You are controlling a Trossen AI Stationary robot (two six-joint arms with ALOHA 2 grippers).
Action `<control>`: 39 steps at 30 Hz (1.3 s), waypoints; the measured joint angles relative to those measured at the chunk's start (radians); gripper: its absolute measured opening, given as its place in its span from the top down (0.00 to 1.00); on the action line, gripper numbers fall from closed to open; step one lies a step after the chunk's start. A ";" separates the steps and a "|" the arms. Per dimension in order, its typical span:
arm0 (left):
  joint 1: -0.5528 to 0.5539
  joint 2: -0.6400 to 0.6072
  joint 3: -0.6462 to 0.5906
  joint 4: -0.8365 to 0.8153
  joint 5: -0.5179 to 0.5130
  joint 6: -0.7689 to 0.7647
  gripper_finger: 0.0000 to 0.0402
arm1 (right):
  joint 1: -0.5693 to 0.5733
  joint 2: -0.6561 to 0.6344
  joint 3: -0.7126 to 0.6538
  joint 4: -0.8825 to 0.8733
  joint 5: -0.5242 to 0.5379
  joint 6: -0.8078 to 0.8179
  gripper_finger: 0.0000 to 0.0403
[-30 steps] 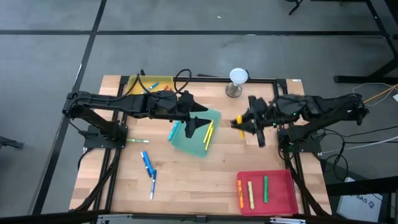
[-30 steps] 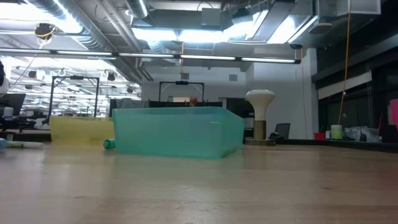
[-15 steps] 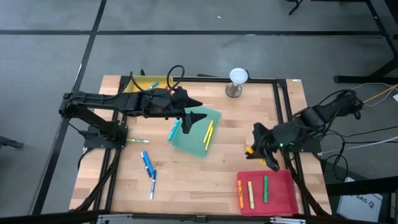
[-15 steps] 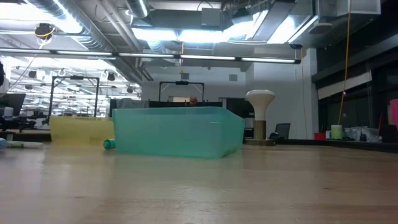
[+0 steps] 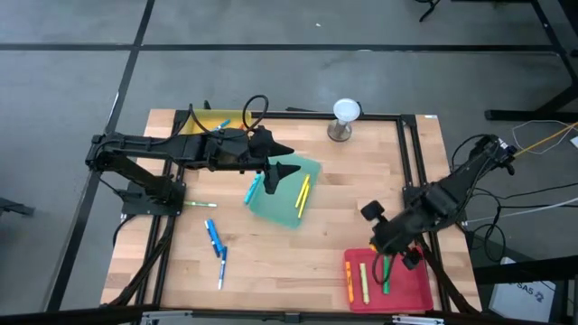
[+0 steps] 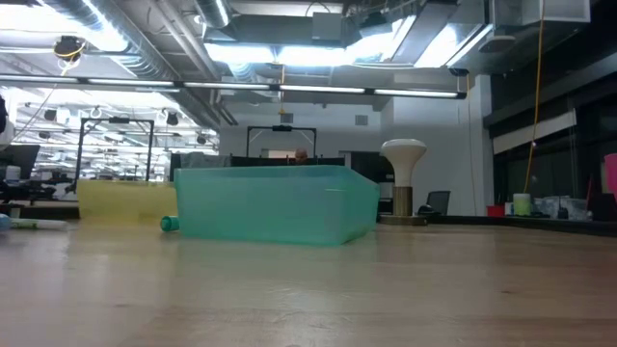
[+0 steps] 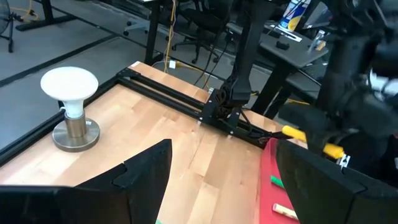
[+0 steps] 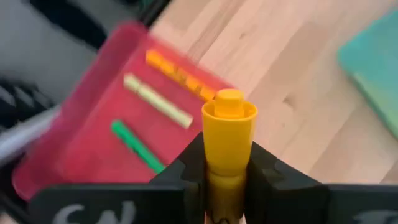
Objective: Pick & Place Markers
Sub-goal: Put the yellow highlighter pen into the pink bin
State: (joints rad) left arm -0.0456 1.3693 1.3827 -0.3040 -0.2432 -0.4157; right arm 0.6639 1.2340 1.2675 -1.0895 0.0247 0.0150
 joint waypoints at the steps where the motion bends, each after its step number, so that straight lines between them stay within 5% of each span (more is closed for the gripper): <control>1: 0.000 0.000 0.000 0.000 -0.001 -0.008 0.31 | 0.008 0.014 0.000 -0.015 0.000 -0.027 0.85; 23: 0.000 0.000 0.000 0.001 0.003 0.034 0.31 | 0.213 0.243 0.000 0.080 -0.028 -0.314 0.85; 29: 0.000 0.000 0.000 0.001 0.080 0.037 0.31 | 0.270 0.321 0.000 0.132 -0.026 -0.296 0.85; 39: -0.013 0.000 0.000 0.065 0.165 0.063 0.31 | 0.323 0.410 0.000 0.120 -0.029 -0.608 0.85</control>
State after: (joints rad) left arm -0.0581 1.3697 1.3827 -0.2388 -0.0784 -0.3531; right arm 0.9867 1.6443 1.2675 -0.9691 -0.0044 -0.5935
